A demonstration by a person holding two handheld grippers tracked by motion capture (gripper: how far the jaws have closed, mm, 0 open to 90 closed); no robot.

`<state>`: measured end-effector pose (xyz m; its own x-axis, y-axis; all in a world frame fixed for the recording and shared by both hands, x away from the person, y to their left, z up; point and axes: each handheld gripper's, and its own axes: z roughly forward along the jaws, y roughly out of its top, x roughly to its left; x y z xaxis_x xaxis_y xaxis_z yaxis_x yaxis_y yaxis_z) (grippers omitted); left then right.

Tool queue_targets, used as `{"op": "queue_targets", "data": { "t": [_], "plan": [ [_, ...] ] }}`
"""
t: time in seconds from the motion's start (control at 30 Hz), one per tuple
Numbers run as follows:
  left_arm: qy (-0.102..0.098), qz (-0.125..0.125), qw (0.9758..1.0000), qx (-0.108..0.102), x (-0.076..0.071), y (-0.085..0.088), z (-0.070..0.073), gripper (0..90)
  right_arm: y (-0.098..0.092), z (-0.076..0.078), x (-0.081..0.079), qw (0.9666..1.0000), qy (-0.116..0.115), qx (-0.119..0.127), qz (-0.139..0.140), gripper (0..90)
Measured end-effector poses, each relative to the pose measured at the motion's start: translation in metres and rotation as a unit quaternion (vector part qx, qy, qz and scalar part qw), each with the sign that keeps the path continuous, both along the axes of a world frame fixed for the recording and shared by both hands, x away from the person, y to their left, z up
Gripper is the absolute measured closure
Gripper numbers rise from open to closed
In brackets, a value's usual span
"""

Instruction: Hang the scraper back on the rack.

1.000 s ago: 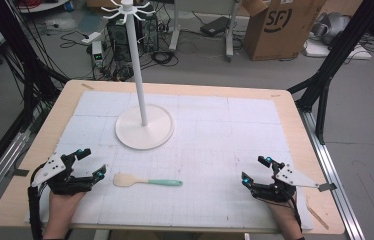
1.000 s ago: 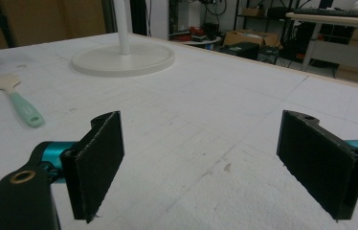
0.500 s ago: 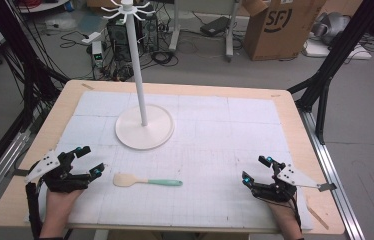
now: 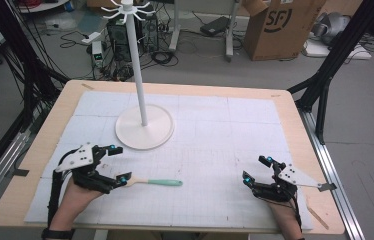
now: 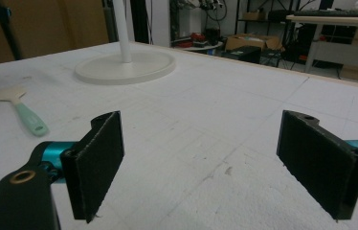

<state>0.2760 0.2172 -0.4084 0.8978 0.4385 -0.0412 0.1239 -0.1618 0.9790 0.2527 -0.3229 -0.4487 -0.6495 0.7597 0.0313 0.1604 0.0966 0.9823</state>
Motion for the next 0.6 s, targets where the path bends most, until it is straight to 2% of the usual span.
{"op": "queue_targets", "data": {
  "t": [0.1,0.23,0.4,0.53,0.6],
  "plan": [
    [0.008,-0.022,0.9995,0.023,0.004,-0.016,-0.005,12.0,0.000,0.000,0.000,1.0000,0.002,0.002,0.000,15.5],
    [0.021,-0.041,0.9975,0.054,0.008,-0.031,-0.009,13.0,0.000,0.000,0.001,1.0000,0.001,0.001,0.000,15.5],
    [0.021,-0.062,0.9952,0.072,0.009,-0.037,-0.014,16.4,0.000,0.000,0.001,1.0000,0.002,0.001,0.001,15.9],
    [0.021,-0.067,0.9931,0.094,0.010,-0.042,-0.019,21.9,-0.001,0.000,0.002,1.0000,0.007,0.003,0.001,15.9],
    [0.019,-0.071,0.9909,0.113,0.010,-0.043,-0.021,27.2,-0.001,0.000,0.002,1.0000,0.008,0.003,0.001,16.0]
  ]
}}
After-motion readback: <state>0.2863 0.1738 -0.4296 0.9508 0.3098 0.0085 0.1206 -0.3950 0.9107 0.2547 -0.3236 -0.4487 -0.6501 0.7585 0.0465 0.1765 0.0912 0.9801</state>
